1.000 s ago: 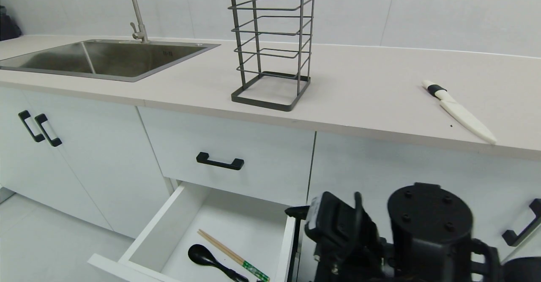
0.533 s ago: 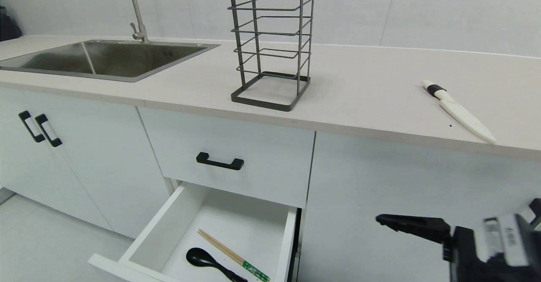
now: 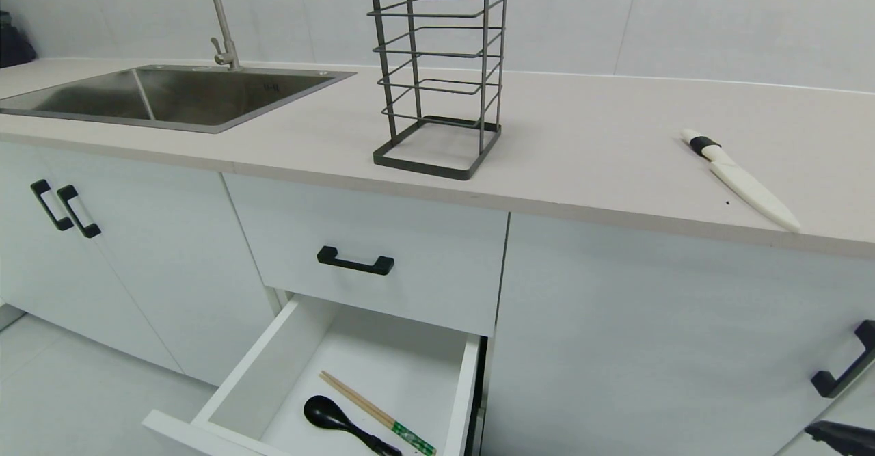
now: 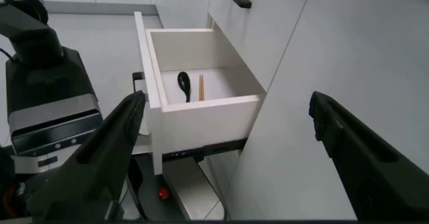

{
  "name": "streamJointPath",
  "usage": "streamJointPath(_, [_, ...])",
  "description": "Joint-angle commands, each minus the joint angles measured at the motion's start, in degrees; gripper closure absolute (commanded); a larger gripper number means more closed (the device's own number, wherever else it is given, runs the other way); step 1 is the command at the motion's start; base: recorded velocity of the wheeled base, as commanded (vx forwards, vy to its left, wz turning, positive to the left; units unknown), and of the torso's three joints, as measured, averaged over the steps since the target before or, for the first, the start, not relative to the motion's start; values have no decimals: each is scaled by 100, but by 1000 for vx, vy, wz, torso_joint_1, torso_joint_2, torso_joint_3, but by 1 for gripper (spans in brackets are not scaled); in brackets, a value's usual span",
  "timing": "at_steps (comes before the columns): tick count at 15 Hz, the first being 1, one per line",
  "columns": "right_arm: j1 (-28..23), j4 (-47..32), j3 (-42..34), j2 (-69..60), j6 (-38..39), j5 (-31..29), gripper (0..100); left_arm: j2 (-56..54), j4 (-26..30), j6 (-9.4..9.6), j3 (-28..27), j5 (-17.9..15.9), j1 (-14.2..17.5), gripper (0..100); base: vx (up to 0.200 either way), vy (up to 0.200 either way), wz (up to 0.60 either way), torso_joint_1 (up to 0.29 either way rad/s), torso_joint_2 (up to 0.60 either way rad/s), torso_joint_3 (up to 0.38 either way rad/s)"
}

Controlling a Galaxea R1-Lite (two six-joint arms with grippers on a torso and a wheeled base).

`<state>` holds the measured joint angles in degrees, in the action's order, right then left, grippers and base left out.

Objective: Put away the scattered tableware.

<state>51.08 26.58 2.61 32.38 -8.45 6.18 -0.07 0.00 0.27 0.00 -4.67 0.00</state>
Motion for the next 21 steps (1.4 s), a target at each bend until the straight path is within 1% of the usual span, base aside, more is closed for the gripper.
streamJointPath(1, [-10,-153,3,-891,1,6,0,7,0,0,0,1,0,0,0,0,0,0,0,0])
streamJointPath(3, [-160,-161,-6,-926,27,6,0,7,0,17,0,1,0,0,0,0,0,0,0,0])
streamJointPath(4, [-467,-170,-15,-935,45,6,0,7,0,0,0,1,0,0,0,0,0,0,0,0])
streamJointPath(6, [-1267,-179,-15,-1041,36,15,0,7,0,35,0,-8,0,0,0,0,0,0,0,0])
streamJointPath(8, [-2612,-197,-15,-1269,19,32,0,7,0,8,0,-8,0,0,0,0,0,0,0,0])
streamJointPath(9, [-3499,-214,-15,-1454,10,164,0,7,-9,-9,0,1,0,0,0,0,0,0,0,0])
streamJointPath(10, [-4141,-293,-24,-1585,-25,577,0,7,-9,-18,0,1,0,0,0,0,0,0,0,0])
streamJointPath(11, [-4642,-451,-24,-1735,-96,929,0,7,-9,-18,0,1,0,0,0,0,0,0,0,0])
streamJointPath(12, [-4827,-522,-24,-1788,-131,999,0,7,-9,-18,0,1,0,0,0,0,0,0,0,0])
streamJointPath(13, [-5284,-856,-24,-1937,-403,1166,0,7,-9,-18,0,1,0,0,0,0,0,0,0,0])
streamJointPath(15, [-5600,-1322,-129,-2201,-500,1184,0,7,-9,-27,0,1,0,0,0,0,0,0,0,0])
streamJointPath(16, [-5881,-1752,-182,-2482,-570,1307,0,7,-9,-27,0,1,0,0,0,0,0,0,0,0])
streamJointPath(17, [-5916,-1796,-182,-2500,-597,1333,0,7,-9,-27,0,1,0,0,0,0,0,0,0,0])
streamJointPath(18, [-6145,-2139,-235,-2587,-781,1526,0,7,-9,-27,0,1,0,0,0,0,0,0,0,0])
streamJointPath(19, [-6136,-2262,-261,-2587,-781,1535,0,7,-9,-36,0,1,0,0,0,0,0,0,0,0])
streamJointPath(21, [-6136,-2244,-261,-2587,-825,1535,0,7,-9,-44,0,10,0,0,0,0,0,0,0,0])
